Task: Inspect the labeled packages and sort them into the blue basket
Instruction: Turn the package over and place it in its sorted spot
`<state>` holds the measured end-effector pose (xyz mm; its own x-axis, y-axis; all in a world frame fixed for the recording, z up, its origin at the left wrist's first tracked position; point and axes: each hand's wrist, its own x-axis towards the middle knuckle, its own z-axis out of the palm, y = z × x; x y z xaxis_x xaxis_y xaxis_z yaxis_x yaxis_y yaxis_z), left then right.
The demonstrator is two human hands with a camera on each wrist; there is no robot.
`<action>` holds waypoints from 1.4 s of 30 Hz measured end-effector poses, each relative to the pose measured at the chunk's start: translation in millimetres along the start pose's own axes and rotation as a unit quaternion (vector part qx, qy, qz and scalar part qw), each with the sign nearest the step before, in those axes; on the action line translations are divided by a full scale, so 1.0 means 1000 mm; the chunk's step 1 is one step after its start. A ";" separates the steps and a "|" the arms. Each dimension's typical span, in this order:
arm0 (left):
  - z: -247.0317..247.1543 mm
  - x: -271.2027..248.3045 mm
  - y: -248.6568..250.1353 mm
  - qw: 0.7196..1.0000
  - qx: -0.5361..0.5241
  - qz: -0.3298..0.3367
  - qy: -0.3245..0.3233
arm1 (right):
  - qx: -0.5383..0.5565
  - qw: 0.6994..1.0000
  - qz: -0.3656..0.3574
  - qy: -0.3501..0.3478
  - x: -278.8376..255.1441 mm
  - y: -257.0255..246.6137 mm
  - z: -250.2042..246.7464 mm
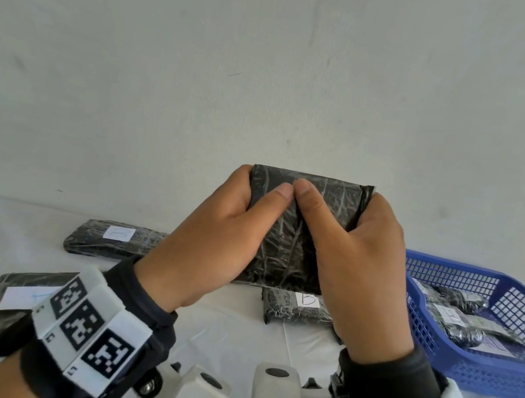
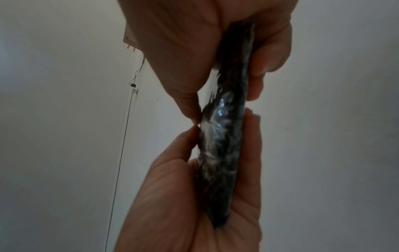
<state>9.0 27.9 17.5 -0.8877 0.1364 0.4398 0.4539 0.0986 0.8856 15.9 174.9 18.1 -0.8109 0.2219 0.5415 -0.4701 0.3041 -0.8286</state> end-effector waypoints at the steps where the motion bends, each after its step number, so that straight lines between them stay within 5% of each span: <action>1: -0.001 0.000 0.000 1.000 0.000 0.004 -0.001 | 0.013 1.000 0.000 -0.001 -0.001 -0.001 0.000; 6: -0.003 0.002 -0.002 0.999 -0.031 -0.009 -0.026 | 0.043 0.999 0.002 0.009 0.000 0.000 -0.002; 17: 0.005 0.000 -0.002 0.997 -0.006 0.061 0.040 | 0.046 0.988 -0.060 0.133 0.005 0.006 -0.002; 42: -0.001 0.002 0.006 0.997 -0.077 0.014 0.029 | 0.057 0.993 -0.095 0.036 0.001 0.004 0.001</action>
<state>10.1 27.9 24.0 -0.8798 0.0791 0.4688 0.4655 -0.0570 0.8832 12.5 175.7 15.0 -0.6783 0.2367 0.6956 -0.6523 0.2418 -0.7184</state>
